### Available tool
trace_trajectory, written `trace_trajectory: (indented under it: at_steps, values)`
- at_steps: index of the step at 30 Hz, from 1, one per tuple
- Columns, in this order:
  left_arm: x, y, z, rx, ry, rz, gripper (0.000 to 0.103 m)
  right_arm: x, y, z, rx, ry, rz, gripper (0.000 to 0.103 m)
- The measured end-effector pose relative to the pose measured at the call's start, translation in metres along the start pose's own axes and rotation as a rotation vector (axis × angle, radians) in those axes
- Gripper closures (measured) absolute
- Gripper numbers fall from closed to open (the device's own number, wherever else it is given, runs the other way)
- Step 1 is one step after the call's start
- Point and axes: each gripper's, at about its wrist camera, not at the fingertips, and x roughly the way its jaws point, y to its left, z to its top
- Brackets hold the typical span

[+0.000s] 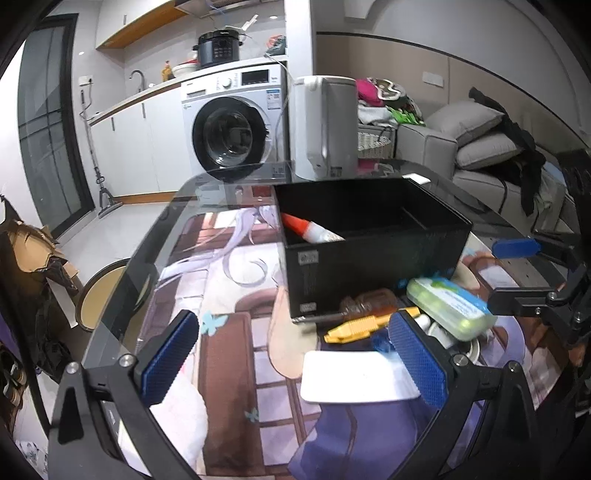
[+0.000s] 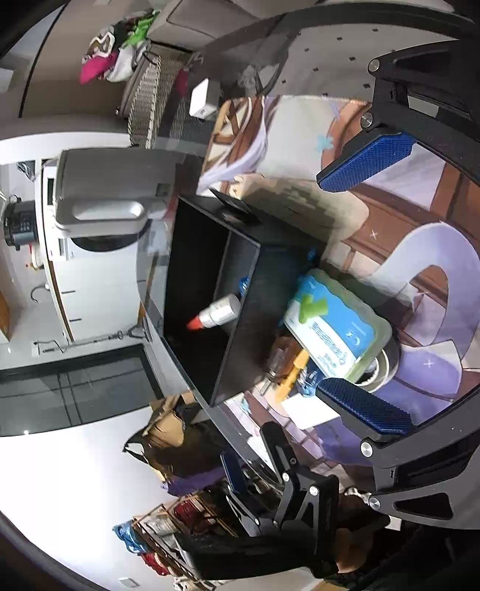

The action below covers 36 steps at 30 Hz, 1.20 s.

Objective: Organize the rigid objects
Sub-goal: 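Move the right tool toward the green case while the left tool approaches the white pad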

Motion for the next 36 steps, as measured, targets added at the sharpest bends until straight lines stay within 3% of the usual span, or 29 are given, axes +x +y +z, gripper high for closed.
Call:
trace_trajectory:
  at_steps: [12,24,36]
  values:
    - [0.01,-0.015,-0.01,0.088,0.111,-0.084,0.0,0.003,0.002,-0.002,-0.018,0.026,0.027,0.001]
    - [0.012,-0.027,-0.014,0.155,0.168,-0.156,0.0,0.013,0.002,-0.008,-0.028,0.073,0.051,0.001]
    - [0.023,-0.027,-0.021,0.136,0.211,-0.151,0.0,0.033,0.012,-0.008,0.018,0.109,0.05,0.001]
